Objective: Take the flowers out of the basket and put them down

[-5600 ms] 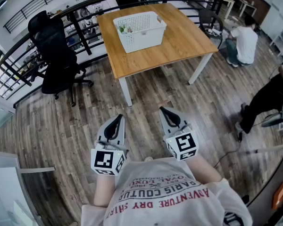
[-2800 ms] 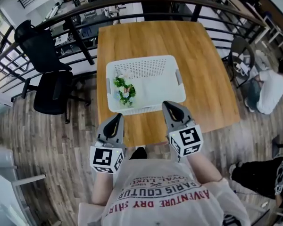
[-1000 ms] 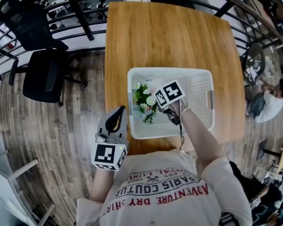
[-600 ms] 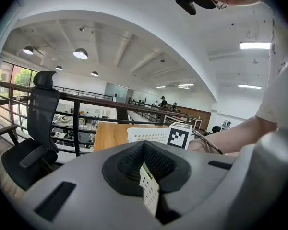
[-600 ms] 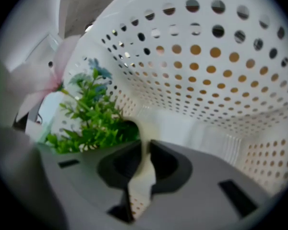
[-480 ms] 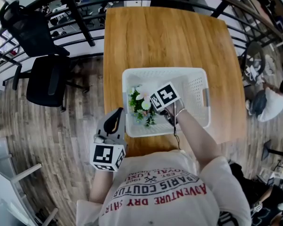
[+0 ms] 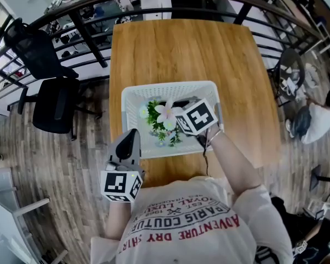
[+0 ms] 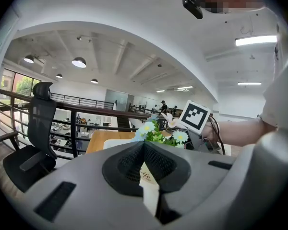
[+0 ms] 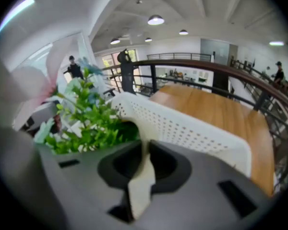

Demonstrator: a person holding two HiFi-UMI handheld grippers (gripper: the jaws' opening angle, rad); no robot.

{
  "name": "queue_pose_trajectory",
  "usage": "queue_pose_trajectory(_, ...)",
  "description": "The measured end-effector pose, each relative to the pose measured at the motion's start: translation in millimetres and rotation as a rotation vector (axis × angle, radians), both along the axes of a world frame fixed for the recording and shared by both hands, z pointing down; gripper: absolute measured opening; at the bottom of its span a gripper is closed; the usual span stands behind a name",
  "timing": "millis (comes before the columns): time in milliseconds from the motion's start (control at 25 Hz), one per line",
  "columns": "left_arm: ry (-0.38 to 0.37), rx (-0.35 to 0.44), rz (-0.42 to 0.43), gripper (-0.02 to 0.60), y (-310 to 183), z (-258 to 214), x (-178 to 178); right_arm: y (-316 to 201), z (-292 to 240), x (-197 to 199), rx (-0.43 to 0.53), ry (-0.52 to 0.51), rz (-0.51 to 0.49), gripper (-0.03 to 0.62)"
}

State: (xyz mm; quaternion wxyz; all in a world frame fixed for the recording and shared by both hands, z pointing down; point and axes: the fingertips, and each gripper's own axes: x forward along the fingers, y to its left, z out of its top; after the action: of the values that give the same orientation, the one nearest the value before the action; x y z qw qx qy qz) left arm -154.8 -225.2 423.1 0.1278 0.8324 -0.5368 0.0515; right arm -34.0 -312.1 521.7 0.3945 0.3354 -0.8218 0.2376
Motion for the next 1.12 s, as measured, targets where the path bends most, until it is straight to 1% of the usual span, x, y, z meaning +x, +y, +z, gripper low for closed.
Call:
queue_pose_trajectory(160,-0.011,0.041,-0.022,0.025,2.2,-17.5,33.9,-2.6,-44.9,42.3,0.120,-0.041,0.008,0.071)
queue_pose_trajectory(360,-0.026,0.084,-0.043,0.025,1.1,-37.0,92.3,-3.6,-96.5,113.5,0.230,-0.122,0.041,0.071)
queue_pose_trajectory(480,-0.025,0.095,-0.039,0.025,2.1,-39.7,114.7,-2.5,-114.2,144.9,0.288,-0.122,0.065,0.071)
queue_pose_trajectory(600,-0.028,0.104,-0.029,0.025,3.8,-42.8,154.7,-0.8,-118.9,192.6,0.319,-0.108,0.095,0.071)
queue_pose_trajectory(720,-0.022,0.114,-0.016,0.025,4.9,-46.6,197.8,2.9,-109.3,241.0,0.302,-0.098,0.123,0.071)
queue_pose_trajectory(840,-0.020,0.111,-0.009,0.025,7.8,-42.2,229.3,8.0,-86.0,277.7,0.264,-0.081,0.145,0.071)
queue_pose_trajectory(1000,-0.024,0.085,-0.001,0.026,12.4,-30.7,259.4,11.2,-40.1,317.2,0.181,-0.056,0.189,0.071)
queue_pose_trajectory(1120,-0.031,0.054,-0.010,0.025,14.3,-20.2,270.0,13.7,2.4,335.9,0.103,-0.040,0.225,0.072)
